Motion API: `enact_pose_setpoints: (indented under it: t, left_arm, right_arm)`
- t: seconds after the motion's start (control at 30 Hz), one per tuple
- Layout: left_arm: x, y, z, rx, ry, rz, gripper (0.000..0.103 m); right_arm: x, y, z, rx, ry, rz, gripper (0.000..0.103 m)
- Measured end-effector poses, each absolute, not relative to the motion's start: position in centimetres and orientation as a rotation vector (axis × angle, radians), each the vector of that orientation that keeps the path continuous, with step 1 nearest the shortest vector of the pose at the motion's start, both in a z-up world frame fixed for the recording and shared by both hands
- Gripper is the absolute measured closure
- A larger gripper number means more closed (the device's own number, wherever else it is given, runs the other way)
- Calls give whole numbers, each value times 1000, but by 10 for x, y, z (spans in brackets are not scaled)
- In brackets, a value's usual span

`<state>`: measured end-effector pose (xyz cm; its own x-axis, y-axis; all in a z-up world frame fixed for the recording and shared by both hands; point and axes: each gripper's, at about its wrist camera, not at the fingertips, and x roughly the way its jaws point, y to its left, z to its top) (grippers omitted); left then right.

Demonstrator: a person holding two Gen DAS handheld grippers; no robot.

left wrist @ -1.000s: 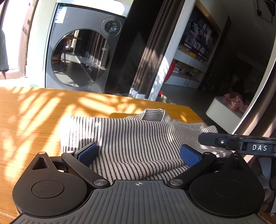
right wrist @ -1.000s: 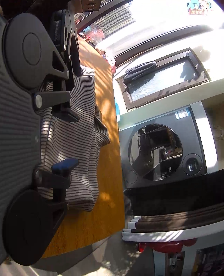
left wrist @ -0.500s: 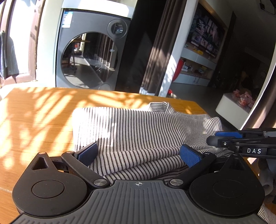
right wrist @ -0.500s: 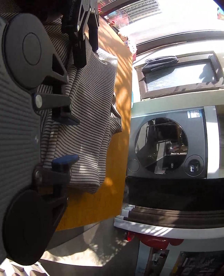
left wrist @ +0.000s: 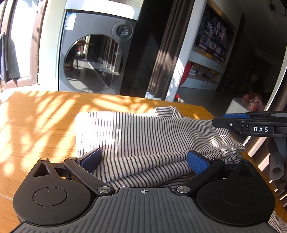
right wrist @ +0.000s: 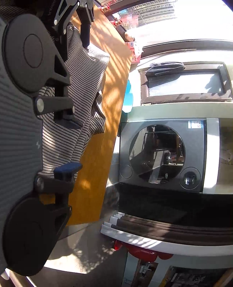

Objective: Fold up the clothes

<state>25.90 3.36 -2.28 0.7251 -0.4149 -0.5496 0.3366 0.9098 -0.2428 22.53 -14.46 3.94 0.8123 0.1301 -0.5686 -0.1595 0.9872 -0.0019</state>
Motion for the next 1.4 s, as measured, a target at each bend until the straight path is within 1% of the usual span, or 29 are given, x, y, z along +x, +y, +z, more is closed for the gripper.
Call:
enact_pose_setpoints:
  t: [0.07, 0.17, 0.27, 0.33, 0.4, 0.47, 0.53, 0.57, 0.63, 0.7, 0.83, 0.93, 1.07, 1.23, 1.3, 1.37, 1.4]
  left_arm:
    - [258, 34, -22, -141, 631, -413, 0]
    - [256, 36, -21, -153, 627, -408, 0]
    - [256, 32, -20, -132, 634, -399, 0]
    - [256, 29, -20, -111, 638, -391, 0]
    - [256, 26, -19, -91, 642, -381, 0]
    - [256, 23, -19, -73, 646, -370, 0]
    - [255, 23, -19, -65, 647, -365, 0]
    - [255, 22, -18, -61, 648, -363, 0]
    - [252, 24, -14, -58, 644, -357, 0]
    - [244, 34, -4, -93, 619, -359, 0]
    - [212, 85, 33, -244, 486, -371, 0]
    - [191, 118, 52, -309, 420, -365, 0]
    - [169, 134, 61, -358, 398, -352, 0]
    - [149, 116, 59, -326, 427, -388, 0]
    - [146, 105, 54, -288, 471, -389, 0]
    - [143, 96, 47, -245, 521, -386, 0]
    - [141, 91, 41, -209, 552, -384, 0]
  right_arm:
    - [239, -150, 49, -2, 597, 190, 63]
    - [269, -150, 47, 61, 615, 236, 63]
    - [305, -139, 33, 65, 670, 244, 62]
    - [327, -129, 19, 54, 722, 264, 56]
    - [340, -117, 2, 29, 780, 273, 57]
    - [341, -109, -6, 3, 769, 281, 68]
    - [335, -107, -2, 6, 760, 284, 95]
    - [332, -107, 0, 10, 750, 275, 97]
    - [323, -108, 8, 20, 720, 263, 97]
    - [303, -110, 30, 46, 666, 283, 97]
    - [244, -111, 82, 72, 562, 375, 98]
    - [190, -111, 99, 97, 565, 449, 98]
    - [120, -102, 80, 108, 648, 500, 98]
    - [66, -89, 39, 77, 766, 506, 97]
    - [52, -84, 37, 19, 770, 487, 97]
    - [38, -83, 44, -36, 739, 460, 94]
    - [35, -84, 51, -48, 714, 443, 87]
